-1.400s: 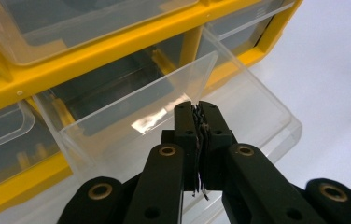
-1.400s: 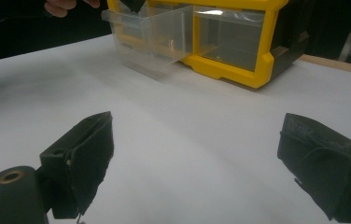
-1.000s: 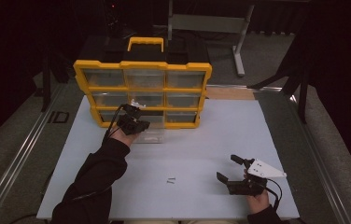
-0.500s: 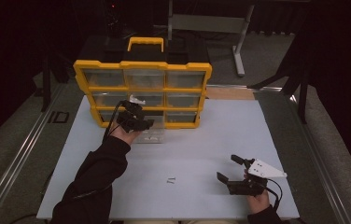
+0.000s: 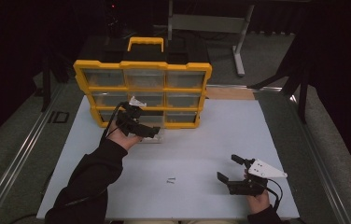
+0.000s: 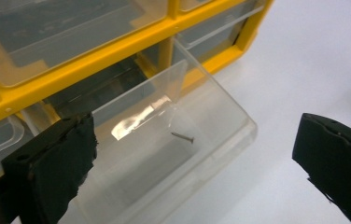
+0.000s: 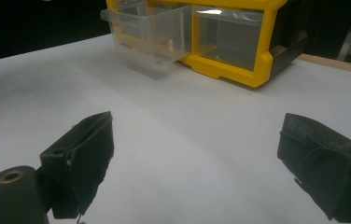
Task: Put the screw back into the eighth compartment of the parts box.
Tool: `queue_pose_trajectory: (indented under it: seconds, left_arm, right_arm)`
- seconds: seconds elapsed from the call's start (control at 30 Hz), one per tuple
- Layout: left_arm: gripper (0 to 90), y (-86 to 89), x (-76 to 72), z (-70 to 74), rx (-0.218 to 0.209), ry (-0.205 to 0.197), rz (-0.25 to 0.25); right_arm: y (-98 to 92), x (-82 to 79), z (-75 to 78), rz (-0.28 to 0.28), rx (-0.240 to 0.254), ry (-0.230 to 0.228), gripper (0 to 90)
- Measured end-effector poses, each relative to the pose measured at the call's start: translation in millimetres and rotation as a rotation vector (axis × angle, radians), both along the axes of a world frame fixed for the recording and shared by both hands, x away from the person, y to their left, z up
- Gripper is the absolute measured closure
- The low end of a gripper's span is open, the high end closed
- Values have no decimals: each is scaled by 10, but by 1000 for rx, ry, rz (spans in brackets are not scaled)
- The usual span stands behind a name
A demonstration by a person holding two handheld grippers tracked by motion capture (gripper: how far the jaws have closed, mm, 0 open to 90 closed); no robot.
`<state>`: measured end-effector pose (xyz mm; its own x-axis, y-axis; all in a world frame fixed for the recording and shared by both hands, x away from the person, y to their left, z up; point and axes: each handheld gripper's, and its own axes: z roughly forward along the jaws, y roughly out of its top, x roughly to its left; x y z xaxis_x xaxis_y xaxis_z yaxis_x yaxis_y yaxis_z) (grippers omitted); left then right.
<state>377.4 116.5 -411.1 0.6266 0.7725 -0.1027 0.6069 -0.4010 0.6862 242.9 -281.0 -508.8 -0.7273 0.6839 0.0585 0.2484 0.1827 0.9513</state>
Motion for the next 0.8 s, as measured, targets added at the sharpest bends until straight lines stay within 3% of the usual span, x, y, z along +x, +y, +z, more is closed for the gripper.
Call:
queue_pose_trajectory:
  seconds: [0.17, 0.3, 0.8]
  left_arm:
    - [1, -5, -85, -2, -35, -17, -56]
    - [1, -40, -182, -18, -40, -38, -107]
    - [2, -99, -497, -54, -87, -71, -190]
  right_arm:
    - [7, 0, 0, 1, -3, -3, 108]
    - [2, -1, 1, 1, 0, -1, 108]
    - [6, -5, 4, 3, 2, -1, 108]
